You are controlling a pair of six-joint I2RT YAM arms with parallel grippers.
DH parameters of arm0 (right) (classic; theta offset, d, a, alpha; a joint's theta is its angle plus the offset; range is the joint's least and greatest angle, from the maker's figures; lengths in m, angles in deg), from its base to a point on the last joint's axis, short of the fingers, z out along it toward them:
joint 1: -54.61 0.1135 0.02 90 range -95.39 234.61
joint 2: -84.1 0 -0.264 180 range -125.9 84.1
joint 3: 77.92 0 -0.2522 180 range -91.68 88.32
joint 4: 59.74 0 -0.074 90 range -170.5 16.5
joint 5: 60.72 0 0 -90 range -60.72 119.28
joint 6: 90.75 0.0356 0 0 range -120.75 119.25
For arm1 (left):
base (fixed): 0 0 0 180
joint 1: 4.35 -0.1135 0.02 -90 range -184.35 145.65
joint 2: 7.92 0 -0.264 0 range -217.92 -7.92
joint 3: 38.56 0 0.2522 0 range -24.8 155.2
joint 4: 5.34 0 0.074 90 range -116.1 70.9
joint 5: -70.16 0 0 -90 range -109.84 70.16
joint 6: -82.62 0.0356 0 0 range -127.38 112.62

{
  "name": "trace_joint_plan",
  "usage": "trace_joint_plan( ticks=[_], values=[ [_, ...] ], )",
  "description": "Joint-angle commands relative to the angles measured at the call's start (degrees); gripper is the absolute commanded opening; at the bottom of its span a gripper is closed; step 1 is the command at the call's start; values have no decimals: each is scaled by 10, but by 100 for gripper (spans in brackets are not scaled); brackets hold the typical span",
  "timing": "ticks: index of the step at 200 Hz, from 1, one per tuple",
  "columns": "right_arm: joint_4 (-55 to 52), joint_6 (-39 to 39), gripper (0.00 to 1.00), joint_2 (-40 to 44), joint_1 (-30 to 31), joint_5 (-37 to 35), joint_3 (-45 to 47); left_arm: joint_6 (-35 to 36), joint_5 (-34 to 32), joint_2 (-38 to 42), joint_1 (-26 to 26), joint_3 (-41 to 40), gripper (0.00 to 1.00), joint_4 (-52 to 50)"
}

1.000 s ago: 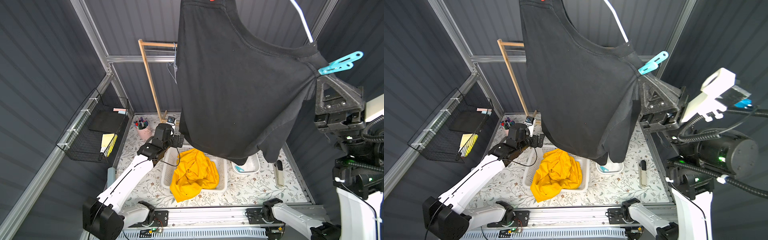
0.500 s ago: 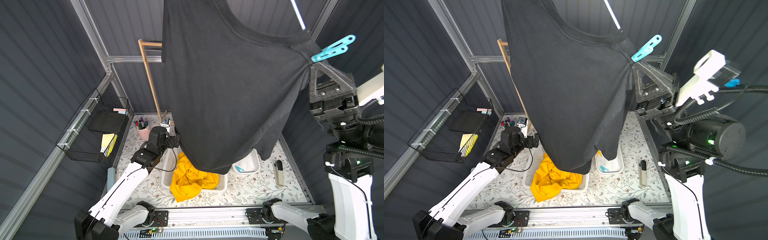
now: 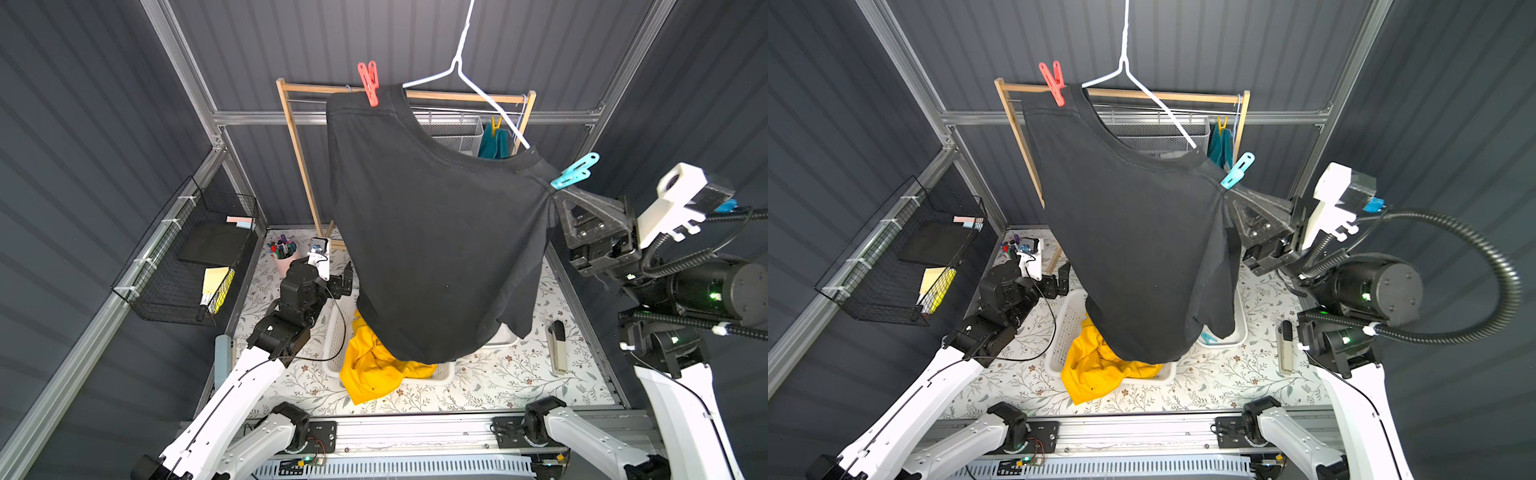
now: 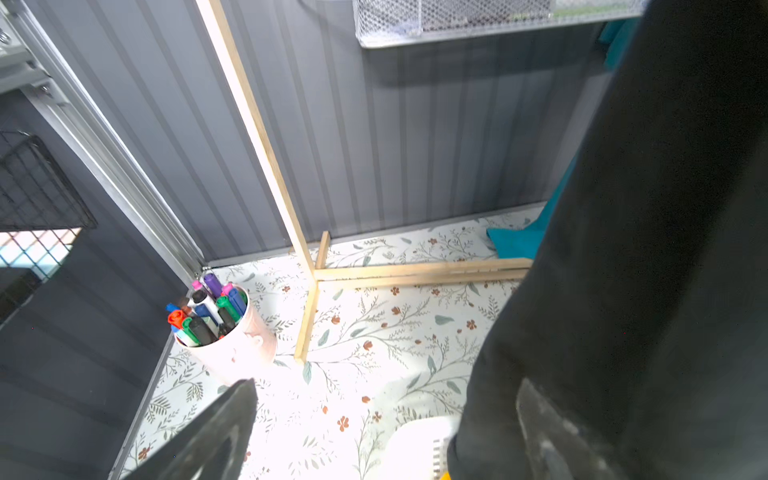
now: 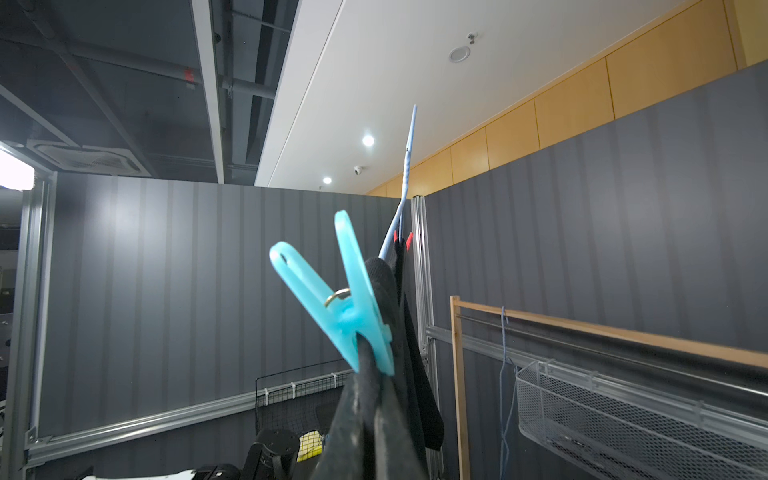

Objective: Remove the clothespins securing t-shirts to the hanger
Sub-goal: Pick up the hanger from the clothes rail.

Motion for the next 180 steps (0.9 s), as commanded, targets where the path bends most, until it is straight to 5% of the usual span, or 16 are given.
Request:
trace_joint_plan(
  ticks=[1,94,136,180],
  values=[
    [84,8,0,19,0,10,18,7,-6,11,-3,-5,100,11],
    [105,39,0,121,0,31,200,-22,76,38,-3,73,100,-105],
    [89,41,0,137,0,51,215,-63,71,70,-2,71,100,-165],
    [39,10,0,157,2,69,239,-25,87,60,-2,125,100,-247]
  ],
)
